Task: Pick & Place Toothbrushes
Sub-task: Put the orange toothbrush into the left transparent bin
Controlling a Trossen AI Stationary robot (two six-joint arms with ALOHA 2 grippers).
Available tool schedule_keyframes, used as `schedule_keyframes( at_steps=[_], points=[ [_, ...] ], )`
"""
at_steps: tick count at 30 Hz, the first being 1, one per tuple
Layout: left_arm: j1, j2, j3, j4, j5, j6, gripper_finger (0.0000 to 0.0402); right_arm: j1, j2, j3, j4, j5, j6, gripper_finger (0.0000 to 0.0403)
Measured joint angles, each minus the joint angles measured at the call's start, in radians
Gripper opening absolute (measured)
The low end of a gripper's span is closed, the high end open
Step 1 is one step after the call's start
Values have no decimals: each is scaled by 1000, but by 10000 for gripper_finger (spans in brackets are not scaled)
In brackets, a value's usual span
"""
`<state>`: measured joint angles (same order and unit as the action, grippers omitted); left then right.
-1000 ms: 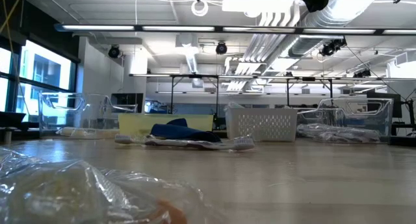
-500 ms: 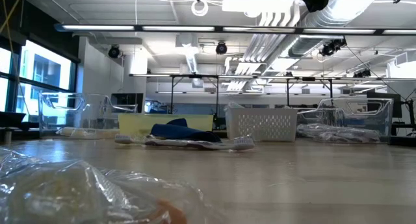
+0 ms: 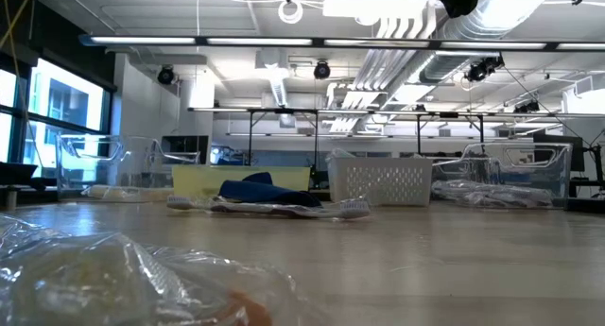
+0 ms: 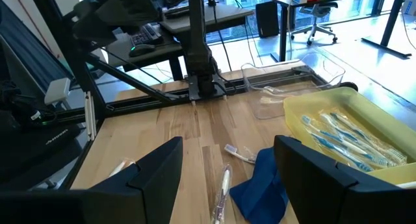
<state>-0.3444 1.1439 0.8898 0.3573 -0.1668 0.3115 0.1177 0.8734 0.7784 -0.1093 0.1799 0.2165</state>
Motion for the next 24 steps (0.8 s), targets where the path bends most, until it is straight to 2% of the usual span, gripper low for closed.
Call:
schedule_keyframes(
  at_steps=[11,18,24],
  points=[
    [-18,1,0,0,-41,-2,152,0,0,0,0,-6,0,234],
    [-16,47,1,65,-38,-2,152,0,0,0,0,-8,0,234],
    [-16,89,0,105,-37,-3,152,0,0,0,-1,-69,1,234]
  ],
)
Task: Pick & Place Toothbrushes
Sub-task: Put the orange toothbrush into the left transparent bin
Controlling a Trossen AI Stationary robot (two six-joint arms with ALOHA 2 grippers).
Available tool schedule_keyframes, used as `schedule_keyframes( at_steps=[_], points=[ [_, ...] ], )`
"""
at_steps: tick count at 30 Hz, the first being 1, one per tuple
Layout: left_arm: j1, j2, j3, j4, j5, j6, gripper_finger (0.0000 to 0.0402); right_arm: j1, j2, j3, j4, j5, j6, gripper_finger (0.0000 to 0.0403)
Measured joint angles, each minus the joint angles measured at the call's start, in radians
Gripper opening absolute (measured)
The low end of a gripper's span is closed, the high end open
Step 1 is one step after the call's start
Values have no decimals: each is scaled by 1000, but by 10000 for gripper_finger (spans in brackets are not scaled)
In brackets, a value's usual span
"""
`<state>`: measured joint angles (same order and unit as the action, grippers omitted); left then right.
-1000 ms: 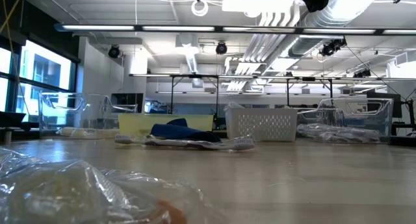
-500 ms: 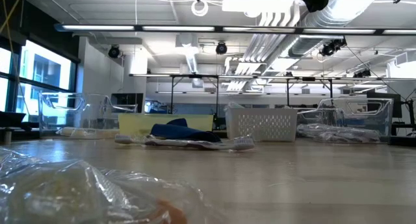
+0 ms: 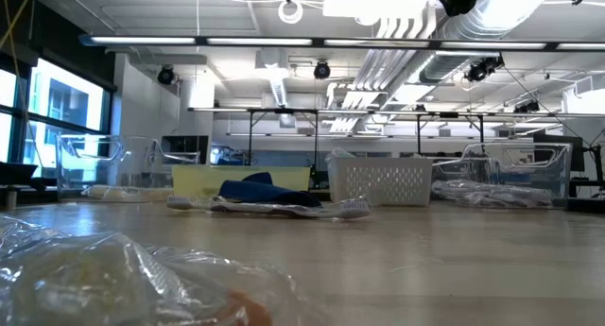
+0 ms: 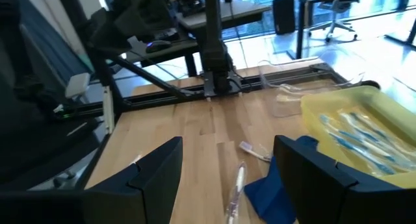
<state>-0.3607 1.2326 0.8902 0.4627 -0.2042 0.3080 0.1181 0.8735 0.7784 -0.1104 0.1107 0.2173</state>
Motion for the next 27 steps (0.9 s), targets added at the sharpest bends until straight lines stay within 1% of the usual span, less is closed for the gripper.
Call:
schedule_keyframes(
  at_steps=[2,7,13,19,22,27],
  points=[
    [0,11,0,25,0,-5,152,0,0,0,0,-23,0,234],
    [0,44,31,23,0,-10,152,0,0,0,-12,-64,0,234],
    [0,76,72,-1,15,-10,152,0,0,0,-19,-66,-1,234],
    [0,75,73,-58,33,-15,152,0,0,0,-19,-58,24,234],
    [0,72,74,-78,89,-50,152,0,0,0,-19,-57,26,234],
    [0,72,74,-154,141,-131,152,-1,0,0,-19,11,53,234]
  ],
)
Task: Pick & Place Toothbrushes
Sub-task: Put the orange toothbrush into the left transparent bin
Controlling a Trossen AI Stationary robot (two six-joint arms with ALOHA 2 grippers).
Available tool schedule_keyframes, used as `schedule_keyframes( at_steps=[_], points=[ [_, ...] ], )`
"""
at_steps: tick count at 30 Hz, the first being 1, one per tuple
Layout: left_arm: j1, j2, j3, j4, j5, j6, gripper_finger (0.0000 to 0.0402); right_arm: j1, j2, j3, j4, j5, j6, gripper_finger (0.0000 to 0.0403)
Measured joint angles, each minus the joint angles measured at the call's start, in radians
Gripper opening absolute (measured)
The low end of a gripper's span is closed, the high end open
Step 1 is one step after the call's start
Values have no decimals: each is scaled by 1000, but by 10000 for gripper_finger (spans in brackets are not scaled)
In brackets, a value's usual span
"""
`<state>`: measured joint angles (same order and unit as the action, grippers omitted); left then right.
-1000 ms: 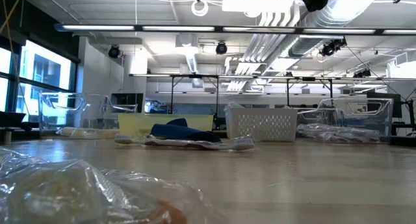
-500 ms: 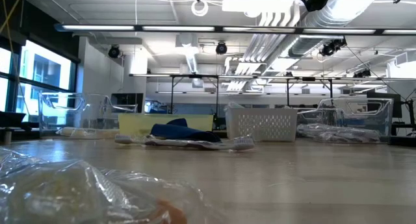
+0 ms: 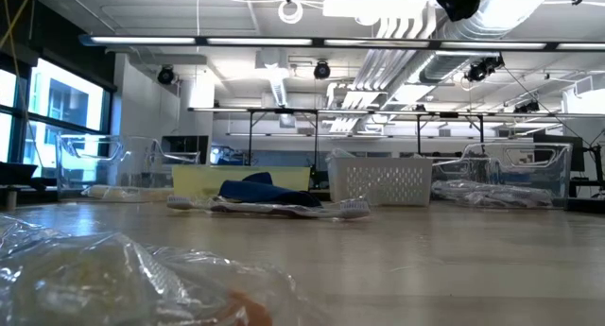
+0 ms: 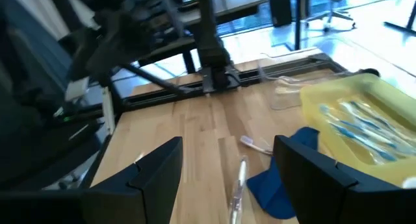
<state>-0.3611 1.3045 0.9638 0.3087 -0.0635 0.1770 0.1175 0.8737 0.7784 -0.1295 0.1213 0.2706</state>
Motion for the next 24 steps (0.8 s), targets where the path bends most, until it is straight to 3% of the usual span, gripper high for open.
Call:
schedule_keyframes(
  at_steps=[10,19,24],
  points=[
    [-40,0,0,-53,-1,25,149,0,0,0,-4,19,70,234],
    [-111,0,0,-237,-17,-92,105,0,5,0,-32,19,88,234],
    [-157,0,0,-256,-42,-130,91,0,31,0,-41,34,111,234]
  ],
)
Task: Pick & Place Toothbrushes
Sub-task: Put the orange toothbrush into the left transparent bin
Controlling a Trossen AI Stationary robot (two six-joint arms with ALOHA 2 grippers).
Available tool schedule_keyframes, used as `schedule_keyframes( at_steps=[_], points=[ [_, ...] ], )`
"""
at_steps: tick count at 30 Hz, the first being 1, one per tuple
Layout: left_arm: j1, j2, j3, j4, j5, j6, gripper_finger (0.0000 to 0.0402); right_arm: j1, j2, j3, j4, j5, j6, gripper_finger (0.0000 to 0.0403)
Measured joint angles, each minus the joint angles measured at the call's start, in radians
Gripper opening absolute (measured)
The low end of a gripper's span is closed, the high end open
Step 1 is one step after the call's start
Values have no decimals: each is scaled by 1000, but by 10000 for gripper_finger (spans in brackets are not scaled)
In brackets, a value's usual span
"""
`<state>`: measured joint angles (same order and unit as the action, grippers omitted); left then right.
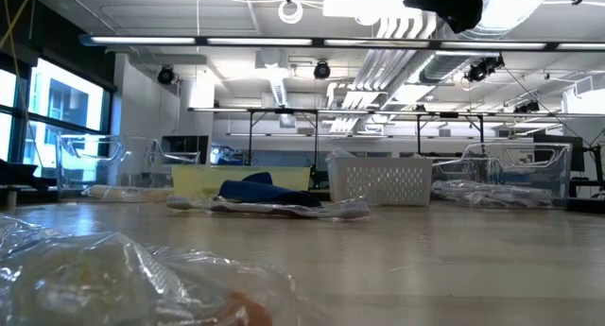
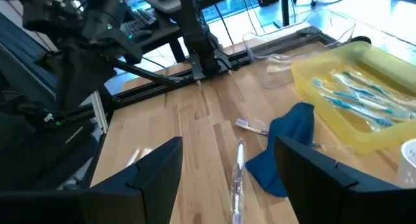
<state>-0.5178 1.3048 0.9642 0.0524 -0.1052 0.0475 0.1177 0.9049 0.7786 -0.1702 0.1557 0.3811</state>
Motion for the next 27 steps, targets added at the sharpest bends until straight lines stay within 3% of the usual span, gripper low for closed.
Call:
schedule_keyframes(
  at_steps=[9,19,23,27],
  points=[
    [-48,55,30,-44,-109,9,50,0,85,0,1,-1,15,234],
    [-47,353,462,-792,-66,134,14,0,102,0,2,-1,15,234],
    [-45,406,524,-854,4,158,5,0,102,0,2,-9,15,234],
    [-45,417,530,-850,12,158,2,0,102,0,1,-28,15,234]
  ],
)
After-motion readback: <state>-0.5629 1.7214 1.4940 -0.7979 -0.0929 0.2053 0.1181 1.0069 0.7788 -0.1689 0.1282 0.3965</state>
